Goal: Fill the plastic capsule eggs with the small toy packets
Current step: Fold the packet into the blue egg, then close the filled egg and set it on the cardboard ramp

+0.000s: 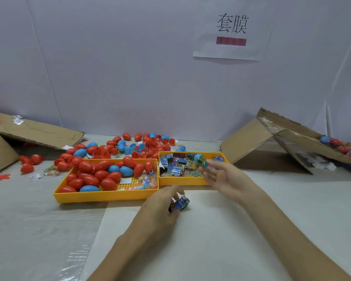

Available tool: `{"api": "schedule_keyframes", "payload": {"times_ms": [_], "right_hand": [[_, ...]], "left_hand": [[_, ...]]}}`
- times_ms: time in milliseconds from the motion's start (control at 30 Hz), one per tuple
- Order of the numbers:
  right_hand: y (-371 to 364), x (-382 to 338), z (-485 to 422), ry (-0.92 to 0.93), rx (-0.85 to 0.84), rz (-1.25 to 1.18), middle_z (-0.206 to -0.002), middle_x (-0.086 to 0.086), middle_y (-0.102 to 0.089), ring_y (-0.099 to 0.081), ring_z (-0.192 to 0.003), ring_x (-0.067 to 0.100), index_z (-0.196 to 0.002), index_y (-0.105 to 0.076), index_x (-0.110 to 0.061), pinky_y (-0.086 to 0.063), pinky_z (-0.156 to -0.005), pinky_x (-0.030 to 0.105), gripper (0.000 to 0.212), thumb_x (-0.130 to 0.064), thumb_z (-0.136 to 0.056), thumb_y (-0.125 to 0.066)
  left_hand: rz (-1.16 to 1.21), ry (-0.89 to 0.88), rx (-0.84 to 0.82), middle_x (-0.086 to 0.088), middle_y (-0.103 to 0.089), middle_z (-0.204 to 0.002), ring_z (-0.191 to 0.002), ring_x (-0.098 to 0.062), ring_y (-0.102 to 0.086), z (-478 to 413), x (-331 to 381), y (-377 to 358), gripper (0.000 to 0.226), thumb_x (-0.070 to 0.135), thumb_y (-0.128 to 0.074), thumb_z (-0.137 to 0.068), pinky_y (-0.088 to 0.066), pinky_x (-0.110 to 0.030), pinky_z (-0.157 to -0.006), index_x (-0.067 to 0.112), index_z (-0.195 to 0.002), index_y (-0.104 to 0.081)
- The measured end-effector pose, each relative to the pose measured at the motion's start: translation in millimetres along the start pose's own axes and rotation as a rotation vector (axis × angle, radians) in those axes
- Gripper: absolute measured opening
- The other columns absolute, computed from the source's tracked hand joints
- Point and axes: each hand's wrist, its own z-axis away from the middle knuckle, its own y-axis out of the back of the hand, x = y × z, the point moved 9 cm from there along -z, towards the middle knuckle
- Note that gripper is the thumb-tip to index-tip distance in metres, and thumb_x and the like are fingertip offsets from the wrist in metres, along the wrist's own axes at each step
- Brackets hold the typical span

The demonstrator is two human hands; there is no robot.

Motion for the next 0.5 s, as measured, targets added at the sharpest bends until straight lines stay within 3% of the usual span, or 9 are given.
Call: {"api": "schedule_keyframes", "payload": {"times_ms": [100,200,267,333,400,500], "right_hand": [[3.5,-77.8,-3.5,0.202,-0.013,-0.183,-0.094,0.017,-0.073,-0.073,-0.073,0.018,-0.113,-0.065,0.003,-0.06,-0.068,0.021,0.032,-0.007,-0.082,-0.062],[34.9,-142.9,-0.3,0.415,0.151,-0.381,-0.094,0.019,-0.074,-0.075,-0.085,0.027,-0.116,-0.058,0.002,-0.061,-0.072,0.029,0.022,-0.011,-0.099,-0.052],[48.9,-136.0,-5.4,0.385,0.245,-0.251,-0.105,0.02,-0.069,-0.071,-0.091,0.03,-0.12,-0.051,0.0,-0.058,-0.074,0.032,0.022,-0.014,-0.103,-0.048],[51.8,-105.2,-13.9,0.305,0.248,-0.05,-0.103,0.016,-0.069,-0.069,-0.086,0.025,-0.114,-0.055,-0.004,-0.057,-0.073,0.03,0.016,-0.012,-0.103,-0.047],[43.4,-70.4,-17.5,0.249,0.188,0.087,-0.089,0.01,-0.071,-0.069,-0.071,0.017,-0.104,-0.063,-0.005,-0.057,-0.061,0.025,0.015,-0.012,-0.102,-0.049],[28.2,-28.3,-13.7,0.241,0.13,0.318,-0.073,0.008,-0.067,-0.056,-0.046,0.013,-0.088,-0.069,-0.011,-0.046,-0.042,0.021,0.018,-0.015,-0.099,-0.056]], "left_hand": [[0.027,0.003,-0.003,0.016,-0.06,-0.105,-0.095,-0.004,-0.059,-0.3,-1.9,-1.6,0.041,0.008,-0.068,-0.089,-0.051,-0.015,-0.078,0.033,-0.118,-0.055],[0.03,0.01,-0.005,0.015,-0.06,-0.105,-0.095,-0.004,-0.06,-0.5,-4.1,-2.4,0.041,0.01,-0.068,-0.089,-0.053,-0.019,-0.079,0.033,-0.12,-0.055],[0.017,0.008,-0.014,0.015,-0.06,-0.106,-0.095,-0.005,-0.059,0.0,-4.6,-4.0,0.041,0.014,-0.069,-0.089,-0.054,-0.022,-0.08,0.034,-0.121,-0.053],[0.004,0.01,-0.019,0.015,-0.061,-0.107,-0.094,-0.006,-0.059,-0.3,-5.3,-5.3,0.04,0.018,-0.069,-0.09,-0.054,-0.024,-0.081,0.036,-0.121,-0.051],[0.001,0.014,-0.009,0.015,-0.061,-0.105,-0.093,-0.007,-0.059,0.1,-6.2,-5.3,0.04,0.02,-0.069,-0.09,-0.054,-0.026,-0.082,0.036,-0.121,-0.05],[0.005,0.02,0.006,0.013,-0.063,-0.102,-0.092,-0.008,-0.06,0.0,-7.2,-4.1,0.04,0.019,-0.069,-0.09,-0.054,-0.026,-0.082,0.034,-0.121,-0.05]]}}
